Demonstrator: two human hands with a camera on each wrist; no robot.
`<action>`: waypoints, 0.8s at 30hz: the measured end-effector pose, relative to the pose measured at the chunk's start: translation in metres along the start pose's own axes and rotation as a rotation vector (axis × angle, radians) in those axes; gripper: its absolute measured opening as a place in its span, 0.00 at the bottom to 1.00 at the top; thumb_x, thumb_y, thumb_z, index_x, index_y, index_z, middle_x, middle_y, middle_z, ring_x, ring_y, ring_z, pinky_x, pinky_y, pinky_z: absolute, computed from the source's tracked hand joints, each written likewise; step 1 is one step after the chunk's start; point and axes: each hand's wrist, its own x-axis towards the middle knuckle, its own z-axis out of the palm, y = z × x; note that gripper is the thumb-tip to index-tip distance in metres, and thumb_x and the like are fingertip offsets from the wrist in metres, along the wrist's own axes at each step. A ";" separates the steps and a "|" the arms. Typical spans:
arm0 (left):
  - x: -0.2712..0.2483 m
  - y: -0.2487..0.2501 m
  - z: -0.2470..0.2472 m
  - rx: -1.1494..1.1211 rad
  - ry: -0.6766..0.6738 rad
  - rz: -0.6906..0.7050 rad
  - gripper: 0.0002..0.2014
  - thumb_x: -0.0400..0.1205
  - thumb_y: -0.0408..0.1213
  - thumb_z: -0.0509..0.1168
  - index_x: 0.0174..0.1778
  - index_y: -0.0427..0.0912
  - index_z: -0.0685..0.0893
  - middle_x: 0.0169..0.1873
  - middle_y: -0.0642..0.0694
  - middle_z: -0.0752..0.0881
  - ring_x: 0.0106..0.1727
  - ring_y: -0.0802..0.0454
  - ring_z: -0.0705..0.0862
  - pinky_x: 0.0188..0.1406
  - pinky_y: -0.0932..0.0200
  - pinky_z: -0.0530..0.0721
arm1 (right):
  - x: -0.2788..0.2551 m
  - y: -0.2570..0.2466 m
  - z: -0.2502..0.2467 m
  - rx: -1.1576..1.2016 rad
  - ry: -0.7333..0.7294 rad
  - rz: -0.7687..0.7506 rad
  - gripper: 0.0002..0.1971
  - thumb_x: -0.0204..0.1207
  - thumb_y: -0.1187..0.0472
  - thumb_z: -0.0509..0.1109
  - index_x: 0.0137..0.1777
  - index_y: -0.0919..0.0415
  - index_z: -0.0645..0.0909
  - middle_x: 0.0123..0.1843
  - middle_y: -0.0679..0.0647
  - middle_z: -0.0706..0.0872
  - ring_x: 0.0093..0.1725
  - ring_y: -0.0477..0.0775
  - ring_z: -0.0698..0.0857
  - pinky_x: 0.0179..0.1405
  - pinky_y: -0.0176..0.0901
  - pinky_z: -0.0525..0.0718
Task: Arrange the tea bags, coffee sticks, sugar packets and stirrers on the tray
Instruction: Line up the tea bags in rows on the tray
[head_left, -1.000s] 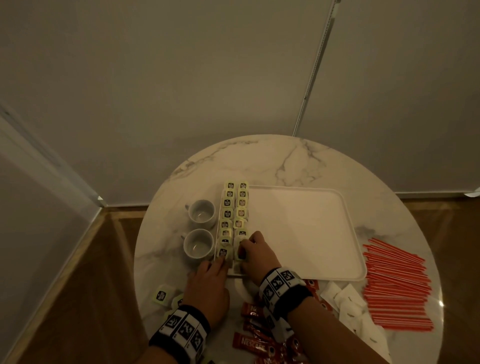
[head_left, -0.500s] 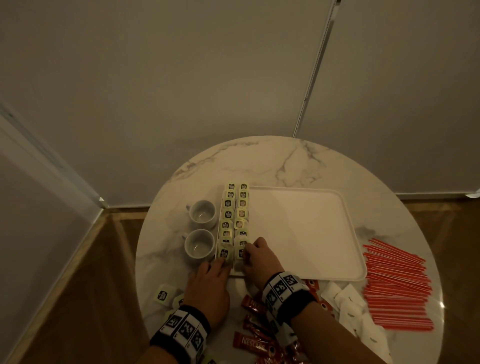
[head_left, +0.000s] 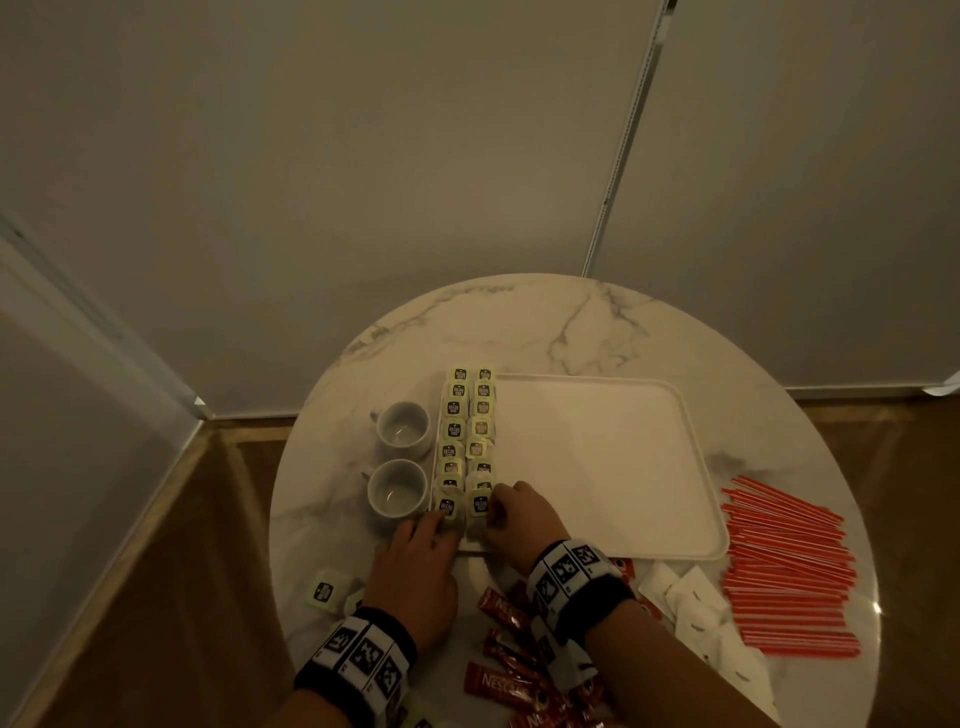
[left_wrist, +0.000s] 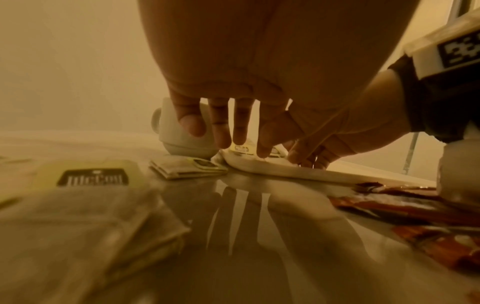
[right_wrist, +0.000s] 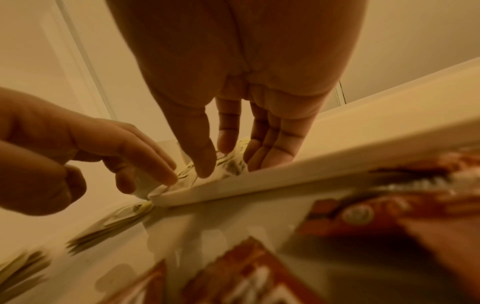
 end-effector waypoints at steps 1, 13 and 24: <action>-0.001 0.000 -0.001 -0.023 0.016 0.002 0.25 0.79 0.42 0.58 0.75 0.54 0.71 0.78 0.50 0.65 0.76 0.47 0.65 0.70 0.48 0.73 | -0.001 0.000 0.000 0.000 -0.003 0.007 0.09 0.76 0.52 0.69 0.50 0.56 0.76 0.47 0.51 0.73 0.45 0.53 0.76 0.46 0.40 0.75; -0.031 -0.053 -0.036 -0.295 0.136 -0.213 0.07 0.82 0.44 0.61 0.41 0.47 0.77 0.41 0.51 0.76 0.38 0.54 0.80 0.39 0.58 0.78 | -0.032 -0.012 -0.038 0.101 -0.040 -0.007 0.07 0.73 0.54 0.71 0.43 0.53 0.77 0.47 0.52 0.85 0.47 0.52 0.82 0.49 0.44 0.81; -0.080 -0.071 -0.023 -0.188 -0.212 -0.227 0.18 0.75 0.57 0.66 0.47 0.48 0.71 0.45 0.52 0.74 0.40 0.54 0.75 0.36 0.60 0.70 | -0.136 -0.062 0.022 -0.392 -0.584 -0.387 0.24 0.77 0.50 0.68 0.68 0.64 0.74 0.63 0.64 0.79 0.61 0.66 0.80 0.60 0.59 0.81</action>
